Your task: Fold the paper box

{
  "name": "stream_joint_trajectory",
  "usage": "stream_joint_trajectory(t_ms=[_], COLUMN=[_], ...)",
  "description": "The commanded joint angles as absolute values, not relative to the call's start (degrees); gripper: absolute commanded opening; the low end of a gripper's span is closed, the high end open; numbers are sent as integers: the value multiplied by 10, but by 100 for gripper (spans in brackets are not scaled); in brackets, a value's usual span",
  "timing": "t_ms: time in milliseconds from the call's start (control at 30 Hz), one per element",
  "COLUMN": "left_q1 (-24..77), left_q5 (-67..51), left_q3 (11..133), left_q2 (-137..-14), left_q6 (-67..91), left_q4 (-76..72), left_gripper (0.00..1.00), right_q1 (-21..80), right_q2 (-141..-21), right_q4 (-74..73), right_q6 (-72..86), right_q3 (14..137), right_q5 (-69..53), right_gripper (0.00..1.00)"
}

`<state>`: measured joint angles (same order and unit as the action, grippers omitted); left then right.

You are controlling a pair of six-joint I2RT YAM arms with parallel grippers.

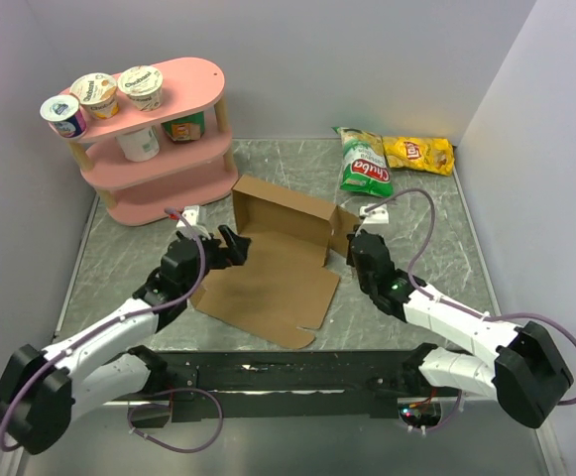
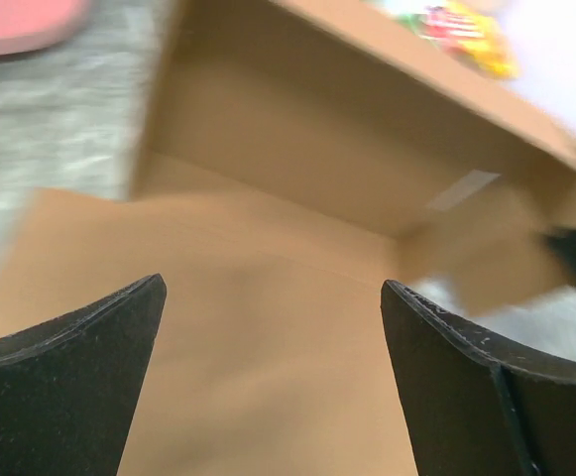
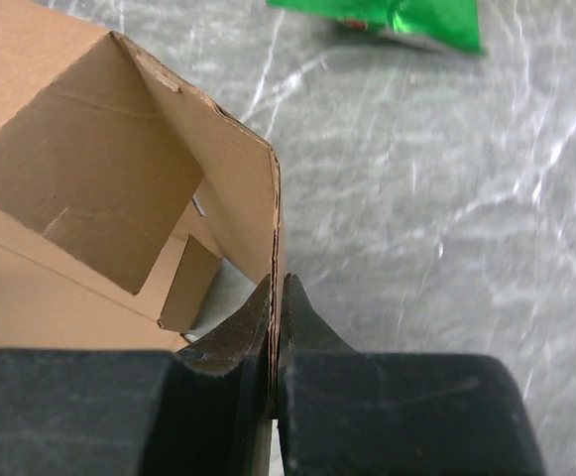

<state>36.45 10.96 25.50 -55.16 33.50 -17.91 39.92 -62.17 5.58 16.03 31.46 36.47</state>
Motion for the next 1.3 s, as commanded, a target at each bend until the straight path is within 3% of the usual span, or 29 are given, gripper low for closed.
stream_joint_trajectory(t_ms=[0, 367, 767, 1067, 1267], left_q1=[303, 271, 192, 192, 192], left_q5=[60, 83, -29, -55, -33], left_q3=[272, 305, 337, 384, 381], left_q2=[-591, -710, -790, -867, -877], left_q6=[299, 196, 161, 127, 126], left_q4=[-160, -279, -373, -395, -410], left_gripper=[96, 99, 95, 83, 68], right_q1=[369, 340, 316, 304, 302], right_q2=[-613, -673, -680, -708, -722], right_q4=[126, 145, 138, 127, 113], right_q6=[49, -25, -48, -75, -73], right_q3=[315, 343, 353, 383, 401], right_q5=[281, 201, 142, 113, 117], right_gripper=[2, 2, 1, 1, 1])
